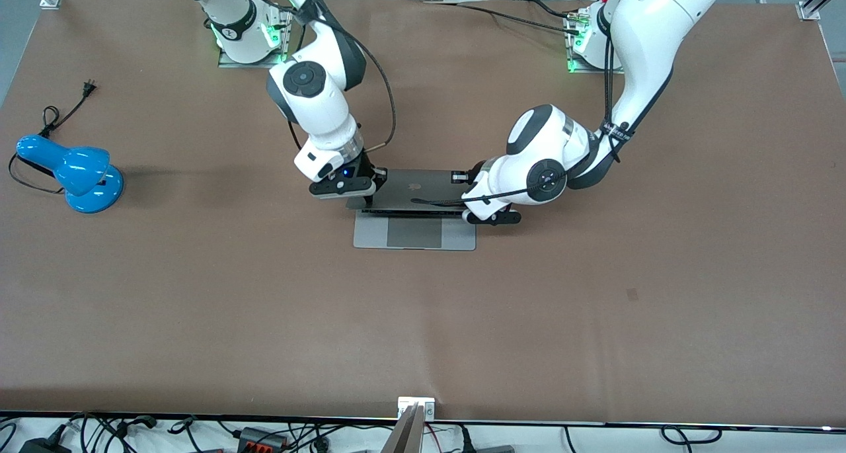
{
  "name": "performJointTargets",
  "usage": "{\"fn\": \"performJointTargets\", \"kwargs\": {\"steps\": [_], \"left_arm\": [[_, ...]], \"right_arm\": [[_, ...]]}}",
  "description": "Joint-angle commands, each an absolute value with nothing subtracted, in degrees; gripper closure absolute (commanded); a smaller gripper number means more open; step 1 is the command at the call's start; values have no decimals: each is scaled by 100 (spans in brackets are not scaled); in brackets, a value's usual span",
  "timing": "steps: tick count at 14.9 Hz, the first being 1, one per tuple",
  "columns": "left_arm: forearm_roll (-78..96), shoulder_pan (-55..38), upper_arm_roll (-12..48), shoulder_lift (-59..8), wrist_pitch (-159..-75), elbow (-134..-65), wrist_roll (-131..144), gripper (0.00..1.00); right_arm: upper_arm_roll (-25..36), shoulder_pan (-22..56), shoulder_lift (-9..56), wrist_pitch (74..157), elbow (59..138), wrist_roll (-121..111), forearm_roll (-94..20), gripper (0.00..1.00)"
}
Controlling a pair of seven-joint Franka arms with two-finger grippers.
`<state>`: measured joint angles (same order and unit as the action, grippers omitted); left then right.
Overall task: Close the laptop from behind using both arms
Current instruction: 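Push the screen down with both grippers until the lid shuts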
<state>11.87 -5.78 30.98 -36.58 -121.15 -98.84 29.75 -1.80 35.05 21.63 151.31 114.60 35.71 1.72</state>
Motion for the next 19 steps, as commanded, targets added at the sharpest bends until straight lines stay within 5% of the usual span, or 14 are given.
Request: {"fn": "performJointTargets", "kwargs": {"steps": [1, 7, 19], "left_arm": [[1002, -668, 3041, -3867, -11953, -9519, 3120, 100], [748, -677, 3015, -4297, -11971, -9185, 3138, 100], [501, -1125, 2672, -4992, -12023, -8561, 3199, 100]], "right_arm": [[-176, 3489, 2469, 15397, 11250, 3630, 343, 100], [-62, 3498, 2917, 16189, 11241, 3577, 352, 100], [-26, 3577, 3471, 16216, 11004, 3586, 501, 100]]}}
